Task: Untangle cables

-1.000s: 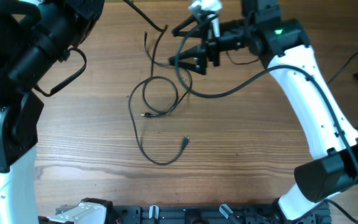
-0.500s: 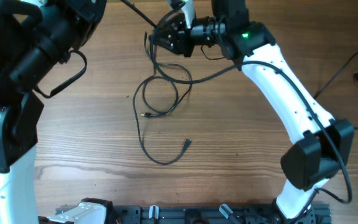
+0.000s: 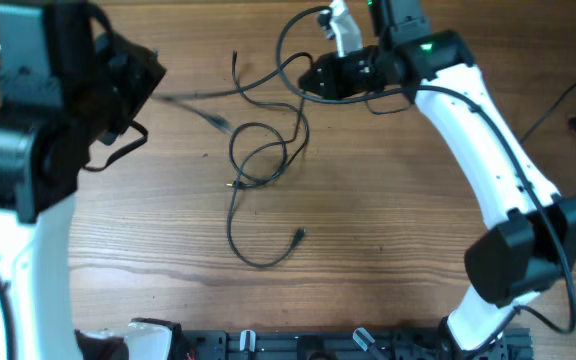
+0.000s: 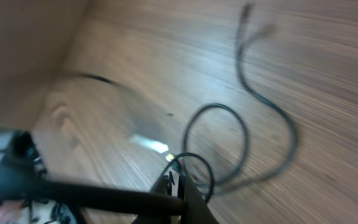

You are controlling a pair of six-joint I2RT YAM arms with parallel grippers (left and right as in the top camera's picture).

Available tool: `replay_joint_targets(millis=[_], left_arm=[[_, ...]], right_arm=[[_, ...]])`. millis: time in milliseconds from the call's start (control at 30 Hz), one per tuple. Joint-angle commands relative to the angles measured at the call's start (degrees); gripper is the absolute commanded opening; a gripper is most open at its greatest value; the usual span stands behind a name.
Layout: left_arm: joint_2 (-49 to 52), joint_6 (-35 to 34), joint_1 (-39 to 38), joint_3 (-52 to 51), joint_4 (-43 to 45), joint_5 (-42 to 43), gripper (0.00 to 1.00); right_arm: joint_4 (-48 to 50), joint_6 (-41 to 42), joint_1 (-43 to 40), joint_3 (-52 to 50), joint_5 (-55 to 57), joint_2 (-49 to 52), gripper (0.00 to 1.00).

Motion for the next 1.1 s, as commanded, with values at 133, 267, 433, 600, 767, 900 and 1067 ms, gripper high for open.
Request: replay_joint_targets(millis=[133, 267, 433, 600, 767, 900, 1067], left_arm=[[8.41, 4.9, 0.31, 0.24, -2.1, -5.07, 1.0], [9.51, 4.94, 0.31, 0.24, -1.53, -5.09, 1.0], [9.6, 5.99, 0.31, 0.24, -1.03, -5.09, 1.0], [9.6, 5.99, 0.31, 0.24, -1.01, -5.07, 1.0], [9.6, 5.97, 0.31, 0.24, -1.01, -5.07, 1.0], [9.6, 5.97, 0.31, 0.24, -0.83, -5.07, 1.0], [9.6, 5.95, 0.31, 0.24, 0.35, -5.05, 1.0]], right_arm=[[-0.55, 5.33, -9.73, 5.05, 4.94, -17.64, 0.04], [-2.1, 5.2, -15.98, 10.93, 7.74, -21.75, 0.04], [6.95, 4.5, -23.34, 13.22, 16.96, -20.57, 0.04], [17.27, 2.45, -27.5, 13.2, 25.07, -12.55, 0.04], [18.16, 3.1, -31.47, 13.2, 32.98, -0.83, 0.04], [15.82, 4.11, -36.04, 13.2, 34.34, 7.61, 0.04], [10.82, 3.45, -38.8, 12.9, 35.17, 14.03, 0.04]])
